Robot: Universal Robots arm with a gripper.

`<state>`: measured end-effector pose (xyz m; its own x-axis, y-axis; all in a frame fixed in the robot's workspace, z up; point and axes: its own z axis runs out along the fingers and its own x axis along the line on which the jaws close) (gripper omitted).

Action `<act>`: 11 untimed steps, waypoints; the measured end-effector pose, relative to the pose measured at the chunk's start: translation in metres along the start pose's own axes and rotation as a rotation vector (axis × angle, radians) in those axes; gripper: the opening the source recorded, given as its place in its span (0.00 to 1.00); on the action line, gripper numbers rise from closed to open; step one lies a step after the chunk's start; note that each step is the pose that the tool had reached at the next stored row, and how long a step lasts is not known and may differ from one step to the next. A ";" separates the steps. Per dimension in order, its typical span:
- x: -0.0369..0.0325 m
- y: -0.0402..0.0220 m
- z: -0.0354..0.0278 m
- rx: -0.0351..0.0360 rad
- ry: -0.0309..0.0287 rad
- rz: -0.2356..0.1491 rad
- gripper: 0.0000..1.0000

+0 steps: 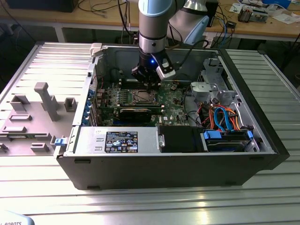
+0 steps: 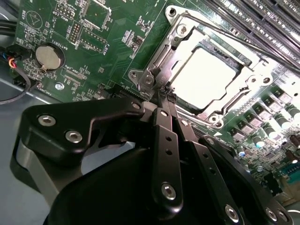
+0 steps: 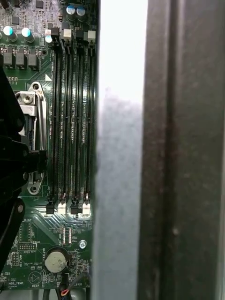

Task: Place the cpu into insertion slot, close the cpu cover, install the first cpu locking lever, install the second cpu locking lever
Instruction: 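Install the second cpu locking lever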

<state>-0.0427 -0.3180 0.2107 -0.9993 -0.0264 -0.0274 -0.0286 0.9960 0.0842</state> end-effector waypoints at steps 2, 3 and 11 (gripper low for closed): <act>-0.0001 0.0002 -0.0018 0.0022 0.0001 0.000 0.11; -0.0001 0.0002 -0.0020 0.0034 0.0000 0.000 0.11; 0.0000 -0.0018 -0.0023 0.0079 0.0002 0.000 0.11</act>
<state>-0.0427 -0.3199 0.2128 -0.9993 -0.0265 -0.0272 -0.0286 0.9967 0.0762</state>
